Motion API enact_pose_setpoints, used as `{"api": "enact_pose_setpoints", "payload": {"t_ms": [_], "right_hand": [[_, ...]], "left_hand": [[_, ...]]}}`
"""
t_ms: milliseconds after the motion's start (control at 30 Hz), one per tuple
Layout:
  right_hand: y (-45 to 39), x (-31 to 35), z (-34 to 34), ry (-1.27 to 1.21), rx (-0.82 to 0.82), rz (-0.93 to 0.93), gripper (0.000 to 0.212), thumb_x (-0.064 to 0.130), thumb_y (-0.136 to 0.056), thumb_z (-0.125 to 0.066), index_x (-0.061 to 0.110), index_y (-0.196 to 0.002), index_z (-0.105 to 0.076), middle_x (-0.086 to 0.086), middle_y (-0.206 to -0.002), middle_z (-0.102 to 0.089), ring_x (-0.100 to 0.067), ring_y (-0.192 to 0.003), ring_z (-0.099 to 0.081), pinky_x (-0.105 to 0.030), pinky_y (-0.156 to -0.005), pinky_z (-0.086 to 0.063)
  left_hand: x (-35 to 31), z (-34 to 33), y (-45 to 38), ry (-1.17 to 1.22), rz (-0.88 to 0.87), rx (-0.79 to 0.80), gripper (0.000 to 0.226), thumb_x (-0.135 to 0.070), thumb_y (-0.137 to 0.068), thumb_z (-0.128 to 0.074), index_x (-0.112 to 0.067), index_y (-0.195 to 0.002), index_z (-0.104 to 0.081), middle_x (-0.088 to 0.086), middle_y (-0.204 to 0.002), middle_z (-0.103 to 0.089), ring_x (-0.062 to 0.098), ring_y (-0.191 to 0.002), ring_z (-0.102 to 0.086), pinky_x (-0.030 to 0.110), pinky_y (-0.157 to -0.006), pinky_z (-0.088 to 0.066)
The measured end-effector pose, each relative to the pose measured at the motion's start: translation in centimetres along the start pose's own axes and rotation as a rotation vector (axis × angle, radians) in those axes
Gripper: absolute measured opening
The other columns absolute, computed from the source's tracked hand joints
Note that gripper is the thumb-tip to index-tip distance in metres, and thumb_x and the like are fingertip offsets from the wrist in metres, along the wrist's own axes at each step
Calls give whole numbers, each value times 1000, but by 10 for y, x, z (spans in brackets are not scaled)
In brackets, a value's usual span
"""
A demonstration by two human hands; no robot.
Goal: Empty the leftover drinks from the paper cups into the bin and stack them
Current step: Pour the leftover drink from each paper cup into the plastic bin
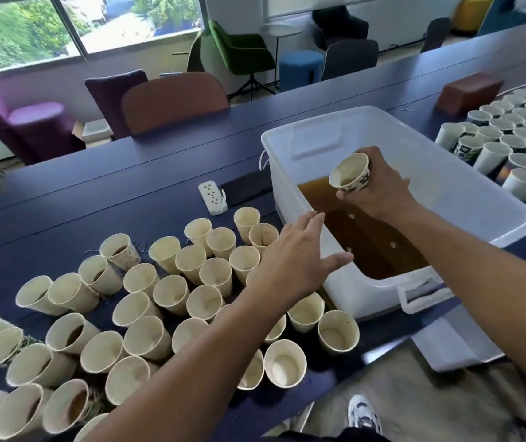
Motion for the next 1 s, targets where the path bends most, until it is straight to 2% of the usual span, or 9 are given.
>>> {"api": "enact_pose_setpoints", "payload": {"t_ms": [133,267,567,1000], "right_hand": [[-2,-8,-8,41,14,-35,65,28,-77,-82,25,-128,-42,9,-108,-56,-31,-114,-55,-39,-87,-21],[-1,-11,-12,62,23,-33,63,26,-75,-82,25,-125,-44,12,-104,-53,-28,-113,-56,-37,-85,-19],[-4,-19,-17,92,52,-49,65,28,-75,-84,25,-127,-44,3,-118,-60,-29,-116,-55,-39,-86,-20],[-4,-23,-20,157,32,-31,64,27,-72,-84,26,-124,-45,-1,-117,-61,-31,-112,-55,-41,-84,-22]], "left_hand": [[5,-9,-5,-19,18,19,96,-70,-87,-60,-23,-161,-21,-7,-168,-19,20,-152,-22,44,-120,-28],[7,-9,-3,-85,49,46,99,-76,-86,-53,-25,-162,-16,-13,-169,-11,20,-152,-21,43,-117,-32],[6,-10,0,-118,95,74,97,-80,-86,-49,-33,-162,-11,-23,-167,-2,17,-150,-29,43,-102,-49],[6,-12,0,-97,104,80,97,-77,-87,-51,-33,-162,-9,-24,-167,2,14,-149,-32,41,-96,-52]]}}
Point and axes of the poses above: each hand's wrist, its own y-axis away from the middle knuckle, its own z-axis out of the back of the hand, x = y × z, the point moved 4 cm from there along -y, towards the middle knuckle
